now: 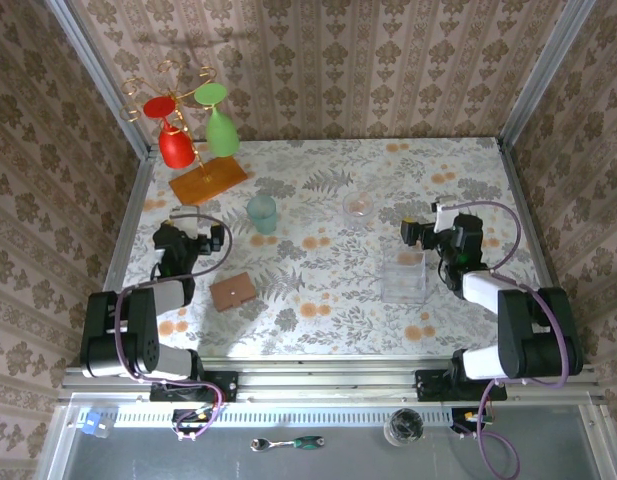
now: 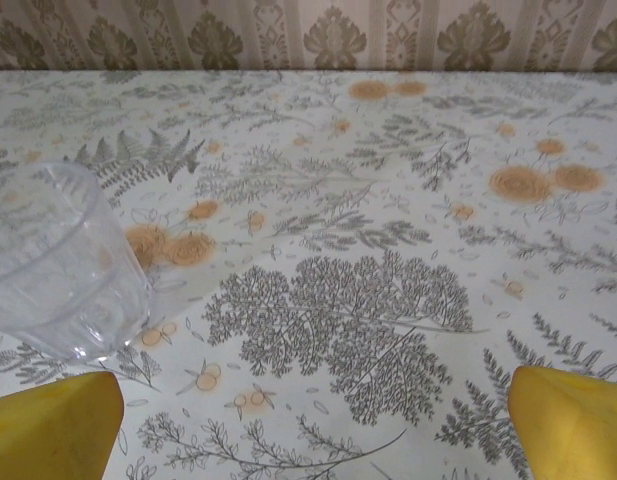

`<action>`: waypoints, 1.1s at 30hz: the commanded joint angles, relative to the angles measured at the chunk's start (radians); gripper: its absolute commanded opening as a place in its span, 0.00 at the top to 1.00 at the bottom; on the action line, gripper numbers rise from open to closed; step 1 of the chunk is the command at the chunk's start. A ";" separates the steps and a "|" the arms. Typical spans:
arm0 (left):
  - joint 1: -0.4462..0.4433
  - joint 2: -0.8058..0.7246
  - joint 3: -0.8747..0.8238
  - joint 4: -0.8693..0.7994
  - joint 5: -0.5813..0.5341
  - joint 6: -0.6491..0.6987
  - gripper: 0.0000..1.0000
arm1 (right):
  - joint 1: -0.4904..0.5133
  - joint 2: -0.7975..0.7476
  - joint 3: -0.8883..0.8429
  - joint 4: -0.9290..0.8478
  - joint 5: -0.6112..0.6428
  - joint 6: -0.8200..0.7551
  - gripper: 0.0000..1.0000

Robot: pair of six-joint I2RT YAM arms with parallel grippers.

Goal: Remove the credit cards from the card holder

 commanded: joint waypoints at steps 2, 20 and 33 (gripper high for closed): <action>-0.036 -0.068 0.069 -0.177 -0.091 0.001 0.00 | 0.008 -0.084 0.062 -0.209 0.052 0.037 0.02; -0.052 -0.210 0.364 -0.877 -0.089 -0.296 0.00 | 0.010 -0.322 0.210 -0.926 0.127 0.340 0.58; -0.006 -0.139 0.666 -1.347 0.118 -0.211 0.00 | 0.014 -0.239 0.263 -1.129 0.013 0.359 0.73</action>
